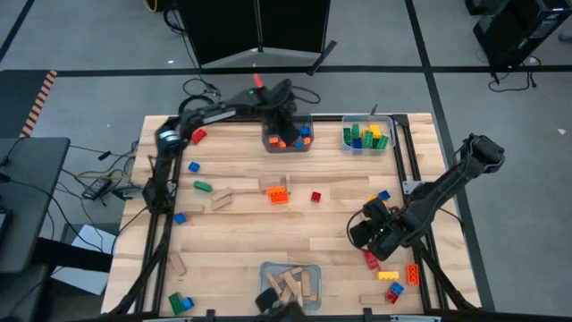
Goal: Sort blocks by size
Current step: Put the small blue game piece into the black bin, then put the large red game piece into the transparent bin
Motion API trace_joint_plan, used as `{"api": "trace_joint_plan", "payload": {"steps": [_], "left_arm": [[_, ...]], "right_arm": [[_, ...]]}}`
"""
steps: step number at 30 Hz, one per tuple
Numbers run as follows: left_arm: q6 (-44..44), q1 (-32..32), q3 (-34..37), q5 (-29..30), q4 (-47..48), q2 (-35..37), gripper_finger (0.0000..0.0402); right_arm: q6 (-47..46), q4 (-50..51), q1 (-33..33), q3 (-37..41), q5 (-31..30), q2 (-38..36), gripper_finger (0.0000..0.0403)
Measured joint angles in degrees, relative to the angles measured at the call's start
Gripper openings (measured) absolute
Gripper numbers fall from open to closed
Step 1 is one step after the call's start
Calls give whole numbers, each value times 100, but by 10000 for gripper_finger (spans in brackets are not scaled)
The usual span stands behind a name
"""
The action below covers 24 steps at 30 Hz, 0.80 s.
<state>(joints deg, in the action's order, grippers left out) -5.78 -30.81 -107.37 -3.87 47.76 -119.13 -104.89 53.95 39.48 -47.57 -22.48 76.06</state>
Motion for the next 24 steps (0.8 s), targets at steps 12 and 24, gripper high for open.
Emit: {"api": "trace_joint_plan", "payload": {"steps": [12, 24], "left_arm": [[139, -74, -1085, 13, 492, -1017, 234], [219, -32, -2041, 37, 1290, -993, 240]], "right_arm": [[-596, -31, -146, 0, 7, 1, 170], [-449, -22, -144, 0, 7, 1, 170]]}}
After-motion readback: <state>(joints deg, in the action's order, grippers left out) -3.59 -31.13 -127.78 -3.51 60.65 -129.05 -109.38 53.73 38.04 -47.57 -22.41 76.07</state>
